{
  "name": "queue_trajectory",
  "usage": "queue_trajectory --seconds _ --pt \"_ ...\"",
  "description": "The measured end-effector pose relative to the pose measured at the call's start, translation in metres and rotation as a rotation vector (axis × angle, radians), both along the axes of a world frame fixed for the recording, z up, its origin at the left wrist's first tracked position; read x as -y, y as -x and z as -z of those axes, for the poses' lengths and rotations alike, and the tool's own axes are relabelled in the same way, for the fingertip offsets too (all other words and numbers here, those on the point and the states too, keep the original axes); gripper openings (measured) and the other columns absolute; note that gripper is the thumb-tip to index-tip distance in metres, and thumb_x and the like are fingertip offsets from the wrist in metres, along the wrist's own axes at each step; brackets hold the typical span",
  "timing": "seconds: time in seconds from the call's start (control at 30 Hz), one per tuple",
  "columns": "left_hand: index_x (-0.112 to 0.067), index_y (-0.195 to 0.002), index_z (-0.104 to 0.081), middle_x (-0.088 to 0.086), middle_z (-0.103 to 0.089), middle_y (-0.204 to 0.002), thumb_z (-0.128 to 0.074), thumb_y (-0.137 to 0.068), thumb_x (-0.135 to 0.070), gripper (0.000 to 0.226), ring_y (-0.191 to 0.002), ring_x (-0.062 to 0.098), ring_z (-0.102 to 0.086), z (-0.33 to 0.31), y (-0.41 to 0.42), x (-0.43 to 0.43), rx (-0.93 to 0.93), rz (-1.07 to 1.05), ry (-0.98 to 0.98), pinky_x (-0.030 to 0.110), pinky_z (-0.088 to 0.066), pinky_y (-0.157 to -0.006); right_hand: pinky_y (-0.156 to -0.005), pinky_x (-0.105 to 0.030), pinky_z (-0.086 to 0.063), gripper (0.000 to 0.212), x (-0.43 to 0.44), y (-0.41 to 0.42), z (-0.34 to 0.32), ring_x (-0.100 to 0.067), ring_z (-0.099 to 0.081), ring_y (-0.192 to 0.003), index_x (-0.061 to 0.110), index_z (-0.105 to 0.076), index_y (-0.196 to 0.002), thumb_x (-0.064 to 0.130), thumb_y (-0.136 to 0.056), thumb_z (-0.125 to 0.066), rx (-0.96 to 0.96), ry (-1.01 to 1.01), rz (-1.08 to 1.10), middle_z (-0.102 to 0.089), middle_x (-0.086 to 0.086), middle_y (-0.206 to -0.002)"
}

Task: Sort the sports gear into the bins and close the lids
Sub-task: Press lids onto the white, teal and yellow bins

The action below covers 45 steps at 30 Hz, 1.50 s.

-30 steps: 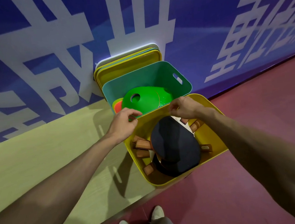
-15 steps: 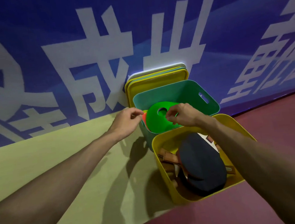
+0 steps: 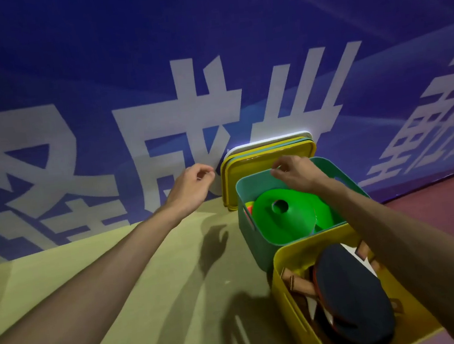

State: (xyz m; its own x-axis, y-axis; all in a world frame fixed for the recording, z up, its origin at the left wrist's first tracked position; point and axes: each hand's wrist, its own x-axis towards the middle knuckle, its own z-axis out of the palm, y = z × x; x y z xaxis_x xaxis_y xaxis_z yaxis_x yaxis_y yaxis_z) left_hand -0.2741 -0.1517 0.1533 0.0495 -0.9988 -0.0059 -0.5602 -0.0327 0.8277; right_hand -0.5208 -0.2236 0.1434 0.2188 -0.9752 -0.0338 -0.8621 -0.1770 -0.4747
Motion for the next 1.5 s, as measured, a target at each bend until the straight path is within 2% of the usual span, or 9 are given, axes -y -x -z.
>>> queue_trajectory --seconds 0.33,0.5,0.63,0.8,1.03,1.17,1.27,1.4,1.5 --pt "-0.018 -0.127 -0.052 0.000 -0.053 -0.129 -0.044 -0.098 -0.035 0.034 -0.119 0.017 -0.047 0.024 0.056 0.087 -0.011 -0.134 -0.163 0.031 -0.038 -0.094 -0.084 -0.030 -0.041 0.047 0.101 0.075 0.011 -0.031 -0.057 -0.111 0.006 -0.048 -0.132 0.037 -0.098 -0.048 0.136 -0.019 0.148 -0.058 -0.017 -0.127" --pt "-0.019 -0.101 -0.052 -0.001 -0.052 -0.099 -0.040 -0.099 -0.037 0.022 -0.094 0.015 -0.047 0.035 0.075 0.125 0.039 -0.200 -0.264 0.030 -0.035 -0.080 -0.084 -0.030 -0.042 0.050 0.137 0.094 0.022 -0.030 -0.054 -0.117 0.005 -0.043 -0.136 0.038 -0.098 -0.046 0.207 -0.050 0.199 -0.053 -0.017 -0.133" --pt "-0.011 -0.085 -0.056 0.007 -0.053 -0.077 -0.038 -0.097 -0.046 0.041 -0.073 0.019 -0.053 0.051 0.077 0.158 0.090 -0.230 -0.312 0.030 -0.035 -0.063 -0.092 -0.035 -0.044 0.052 0.160 0.099 0.035 -0.031 -0.053 -0.119 0.004 -0.042 -0.137 0.039 -0.098 -0.047 0.202 -0.085 0.239 -0.052 -0.018 -0.135" --pt "-0.004 -0.118 -0.052 0.010 -0.055 -0.109 -0.037 -0.096 -0.051 0.054 -0.097 0.025 -0.054 0.072 0.080 0.193 0.192 -0.317 -0.399 0.034 -0.039 -0.074 -0.099 -0.039 -0.041 0.055 0.196 0.107 0.050 -0.033 -0.048 -0.125 0.003 -0.039 -0.139 0.038 -0.097 -0.049 0.251 -0.109 0.371 -0.048 -0.018 -0.139" --pt "-0.007 -0.142 -0.028 0.011 -0.040 -0.141 -0.038 -0.095 -0.055 0.068 -0.127 0.031 -0.044 0.097 0.088 0.215 0.085 -0.371 -0.511 0.039 -0.040 -0.091 -0.075 -0.031 -0.036 0.054 0.226 0.113 0.079 -0.025 -0.050 -0.093 0.004 -0.050 -0.126 0.048 -0.096 -0.044 0.300 -0.235 0.436 -0.058 -0.014 -0.113" --pt "-0.005 -0.139 -0.030 0.011 -0.046 -0.132 -0.040 -0.094 -0.054 0.067 -0.116 0.029 -0.048 0.104 0.089 0.218 0.031 -0.459 -0.470 0.035 -0.038 -0.082 -0.075 -0.034 -0.041 0.063 0.229 0.113 0.090 -0.025 -0.052 -0.095 0.006 -0.051 -0.125 0.059 -0.091 -0.044 0.329 -0.243 0.491 -0.058 -0.012 -0.114" --pt "-0.006 -0.132 -0.038 0.010 -0.052 -0.121 -0.042 -0.092 -0.055 0.064 -0.101 0.025 -0.050 0.110 0.088 0.216 0.029 -0.513 -0.419 0.036 -0.041 -0.078 -0.089 -0.043 -0.048 0.068 0.225 0.113 0.090 -0.029 -0.057 -0.104 0.009 -0.054 -0.123 0.066 -0.086 -0.046 0.329 -0.206 0.505 -0.061 -0.012 -0.116" --pt "-0.010 -0.125 -0.045 0.009 -0.055 -0.115 -0.040 -0.082 -0.069 0.073 -0.107 0.032 -0.052 0.105 0.085 0.208 0.021 -0.571 -0.367 0.050 -0.045 -0.095 -0.100 -0.051 -0.043 0.069 0.219 0.108 0.080 -0.029 -0.055 -0.111 0.011 -0.051 -0.125 0.065 -0.084 -0.052 0.400 -0.133 0.533 -0.059 -0.009 -0.119" --pt "-0.018 -0.126 -0.045 0.005 -0.055 -0.115 -0.040 -0.078 -0.070 0.071 -0.109 0.031 -0.052 0.094 0.085 0.206 -0.031 -0.600 -0.323 0.049 -0.046 -0.094 -0.101 -0.054 -0.041 0.066 0.216 0.102 0.070 -0.028 -0.054 -0.111 0.011 -0.049 -0.123 0.063 -0.082 -0.055 0.472 -0.072 0.553 -0.058 -0.008 -0.118"
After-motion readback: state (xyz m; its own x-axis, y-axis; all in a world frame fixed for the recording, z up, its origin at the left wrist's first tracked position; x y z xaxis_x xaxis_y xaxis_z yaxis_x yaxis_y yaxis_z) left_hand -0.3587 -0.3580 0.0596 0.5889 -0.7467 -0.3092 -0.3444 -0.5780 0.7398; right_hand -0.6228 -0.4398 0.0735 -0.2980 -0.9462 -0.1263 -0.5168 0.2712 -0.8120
